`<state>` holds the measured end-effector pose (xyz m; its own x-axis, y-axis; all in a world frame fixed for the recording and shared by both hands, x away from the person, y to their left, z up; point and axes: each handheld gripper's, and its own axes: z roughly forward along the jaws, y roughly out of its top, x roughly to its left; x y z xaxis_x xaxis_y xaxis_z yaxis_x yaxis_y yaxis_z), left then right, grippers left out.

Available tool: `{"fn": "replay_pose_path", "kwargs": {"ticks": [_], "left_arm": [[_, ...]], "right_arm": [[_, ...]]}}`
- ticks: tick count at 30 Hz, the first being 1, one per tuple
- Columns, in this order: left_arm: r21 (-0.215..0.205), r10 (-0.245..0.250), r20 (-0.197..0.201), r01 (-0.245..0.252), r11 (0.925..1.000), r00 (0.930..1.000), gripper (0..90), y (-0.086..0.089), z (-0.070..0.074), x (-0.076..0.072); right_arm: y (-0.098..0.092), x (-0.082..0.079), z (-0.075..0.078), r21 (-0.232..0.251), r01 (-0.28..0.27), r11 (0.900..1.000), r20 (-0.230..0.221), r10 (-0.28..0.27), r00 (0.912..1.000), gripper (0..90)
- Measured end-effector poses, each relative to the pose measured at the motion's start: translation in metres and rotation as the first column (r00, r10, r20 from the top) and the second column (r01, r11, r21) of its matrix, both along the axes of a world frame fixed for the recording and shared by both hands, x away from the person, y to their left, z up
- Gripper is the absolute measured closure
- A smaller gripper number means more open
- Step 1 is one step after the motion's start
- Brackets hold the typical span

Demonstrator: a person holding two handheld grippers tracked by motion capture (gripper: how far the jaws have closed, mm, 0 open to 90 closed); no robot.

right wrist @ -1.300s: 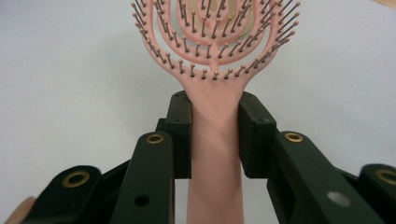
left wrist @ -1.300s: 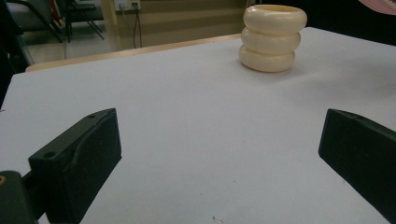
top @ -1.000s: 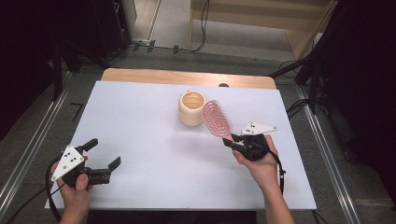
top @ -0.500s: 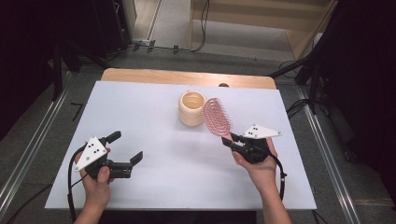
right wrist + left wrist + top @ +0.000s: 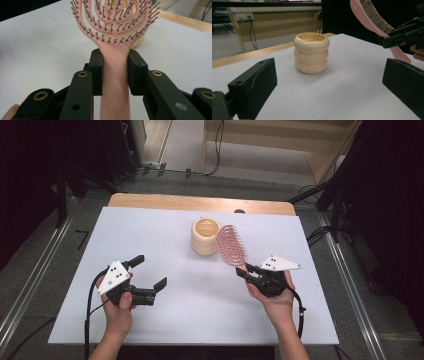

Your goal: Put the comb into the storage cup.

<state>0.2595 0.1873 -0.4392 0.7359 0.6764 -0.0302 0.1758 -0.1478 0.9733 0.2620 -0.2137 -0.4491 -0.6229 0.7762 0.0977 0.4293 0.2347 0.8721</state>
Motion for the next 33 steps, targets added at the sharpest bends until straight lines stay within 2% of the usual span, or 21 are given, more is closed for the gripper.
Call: {"fn": "replay_pose_path", "kwargs": {"ticks": [5,17,33], "left_arm": [[0.008,-0.043,-0.019,0.043,0.9990,0.9989,0.0,-0.008,-0.005,-0.001],[-0.007,-0.079,-0.046,0.079,0.9969,0.9958,0.0,-0.018,-0.007,-0.004],[-0.058,-0.129,-0.061,0.125,0.9905,0.9898,0.0,-0.027,-0.005,-0.009]], "right_arm": [[0.007,-0.001,-0.004,0.005,-0.011,1.000,0.006,0.011,0.9999,67.5],[0.023,-0.006,-0.009,0.029,-0.047,0.998,0.026,0.046,0.9986,67.5],[0.045,-0.017,-0.010,0.022,-0.095,0.995,0.060,0.093,0.9939,67.5]]}}
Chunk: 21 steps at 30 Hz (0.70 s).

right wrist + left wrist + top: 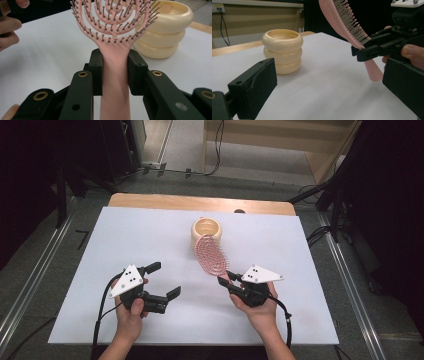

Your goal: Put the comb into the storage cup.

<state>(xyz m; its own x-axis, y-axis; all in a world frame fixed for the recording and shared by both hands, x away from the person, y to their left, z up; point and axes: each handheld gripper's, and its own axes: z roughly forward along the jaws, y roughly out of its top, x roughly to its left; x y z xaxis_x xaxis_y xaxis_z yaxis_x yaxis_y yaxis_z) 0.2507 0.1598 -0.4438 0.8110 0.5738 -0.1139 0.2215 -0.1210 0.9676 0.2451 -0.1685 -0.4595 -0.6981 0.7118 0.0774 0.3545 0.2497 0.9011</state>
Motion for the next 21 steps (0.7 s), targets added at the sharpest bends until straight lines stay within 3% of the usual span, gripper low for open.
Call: {"fn": "replay_pose_path", "kwargs": {"ticks": [17,21], "left_arm": [[-0.033,-0.059,-0.032,0.058,0.9978,0.9978,0.0,-0.007,0.004,-0.004],[-0.038,-0.038,-0.054,0.036,0.9986,0.9978,4.1,-0.009,0.005,-0.004]], "right_arm": [[0.030,-0.011,-0.003,-0.030,-0.068,0.997,0.026,0.069,0.9973,67.4],[0.036,-0.013,-0.003,-0.035,-0.084,0.996,0.032,0.085,0.9958,67.4]]}}
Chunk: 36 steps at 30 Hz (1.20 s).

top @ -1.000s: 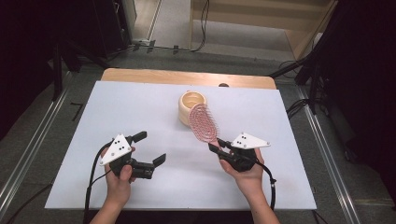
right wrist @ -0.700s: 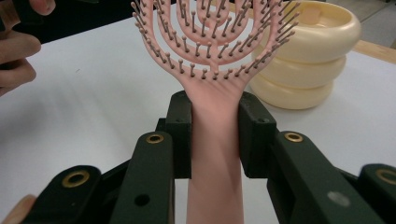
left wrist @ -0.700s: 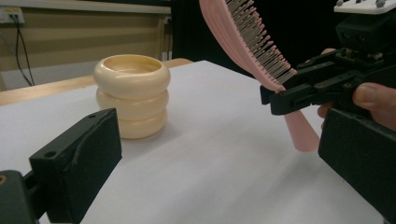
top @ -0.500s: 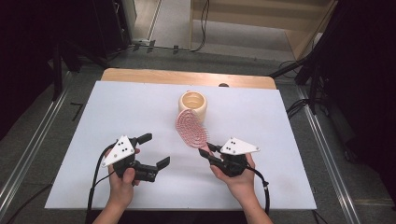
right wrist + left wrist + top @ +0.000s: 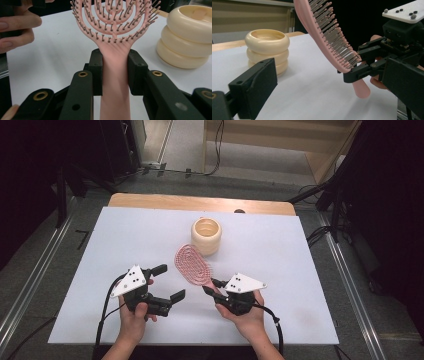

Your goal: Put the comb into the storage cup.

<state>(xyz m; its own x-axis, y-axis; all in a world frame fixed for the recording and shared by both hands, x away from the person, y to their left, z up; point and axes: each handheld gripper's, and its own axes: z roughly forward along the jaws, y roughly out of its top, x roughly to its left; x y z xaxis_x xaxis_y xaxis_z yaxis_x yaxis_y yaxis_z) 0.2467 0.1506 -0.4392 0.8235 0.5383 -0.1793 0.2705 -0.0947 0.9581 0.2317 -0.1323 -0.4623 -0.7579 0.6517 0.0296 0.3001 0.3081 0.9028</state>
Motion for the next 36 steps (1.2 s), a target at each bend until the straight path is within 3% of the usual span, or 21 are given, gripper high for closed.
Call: {"fn": "replay_pose_path", "kwargs": {"ticks": [16,27,36], "left_arm": [[-0.017,0.023,-0.057,-0.024,0.9996,0.9981,18.6,-0.007,0.003,-0.002],[-0.019,0.061,-0.061,-0.062,0.9979,0.9962,28.7,-0.007,0.007,-0.004],[-0.034,0.068,-0.079,-0.071,0.9969,0.9945,30.9,-0.007,0.007,-0.004]], "right_arm": [[0.020,-0.008,-0.003,-0.025,-0.041,0.999,0.014,0.041,0.9991,67.4],[0.026,-0.012,-0.003,-0.033,-0.048,0.998,0.031,0.049,0.9983,67.4],[0.031,-0.015,-0.004,-0.050,-0.054,0.997,0.044,0.056,0.9975,67.4]]}}
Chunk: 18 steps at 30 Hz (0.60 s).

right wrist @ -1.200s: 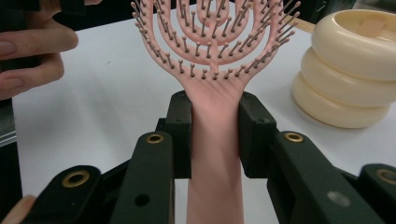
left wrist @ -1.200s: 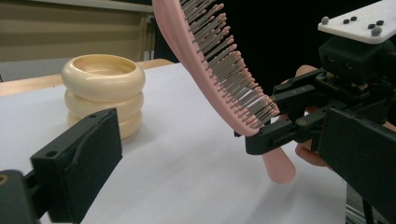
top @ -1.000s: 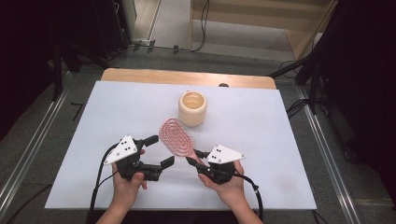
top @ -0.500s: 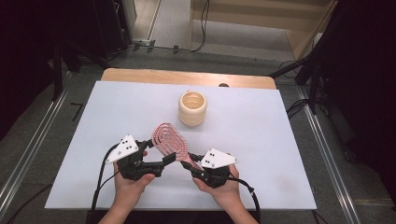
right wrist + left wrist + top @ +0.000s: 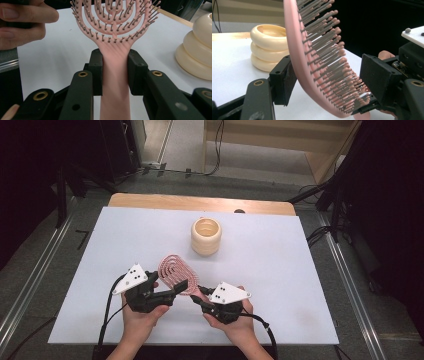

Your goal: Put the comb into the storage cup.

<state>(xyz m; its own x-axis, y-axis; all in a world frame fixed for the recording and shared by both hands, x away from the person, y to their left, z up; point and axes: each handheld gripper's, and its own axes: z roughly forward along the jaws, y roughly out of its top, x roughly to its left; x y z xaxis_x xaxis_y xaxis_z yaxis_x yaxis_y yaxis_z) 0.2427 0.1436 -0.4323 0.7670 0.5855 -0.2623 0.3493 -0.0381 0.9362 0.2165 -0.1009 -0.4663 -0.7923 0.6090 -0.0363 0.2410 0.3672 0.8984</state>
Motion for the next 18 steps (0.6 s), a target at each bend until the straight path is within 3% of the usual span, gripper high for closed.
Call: {"fn": "replay_pose_path", "kwargs": {"ticks": [10,18], "left_arm": [[-0.019,0.017,-0.020,-0.018,0.9997,0.9996,35.4,0.0023,-0.0007,0.0006],[-0.013,0.018,-0.028,-0.019,0.9997,0.9995,45.2,0.0011,-0.0012,0.0005]], "right_arm": [[0.0054,-0.0020,-0.0017,-0.021,-0.009,1.000,0.010,0.009,0.9999,67.4],[0.0071,-0.0034,-0.0022,-0.035,-0.006,0.999,0.025,0.007,0.9997,67.4]]}}
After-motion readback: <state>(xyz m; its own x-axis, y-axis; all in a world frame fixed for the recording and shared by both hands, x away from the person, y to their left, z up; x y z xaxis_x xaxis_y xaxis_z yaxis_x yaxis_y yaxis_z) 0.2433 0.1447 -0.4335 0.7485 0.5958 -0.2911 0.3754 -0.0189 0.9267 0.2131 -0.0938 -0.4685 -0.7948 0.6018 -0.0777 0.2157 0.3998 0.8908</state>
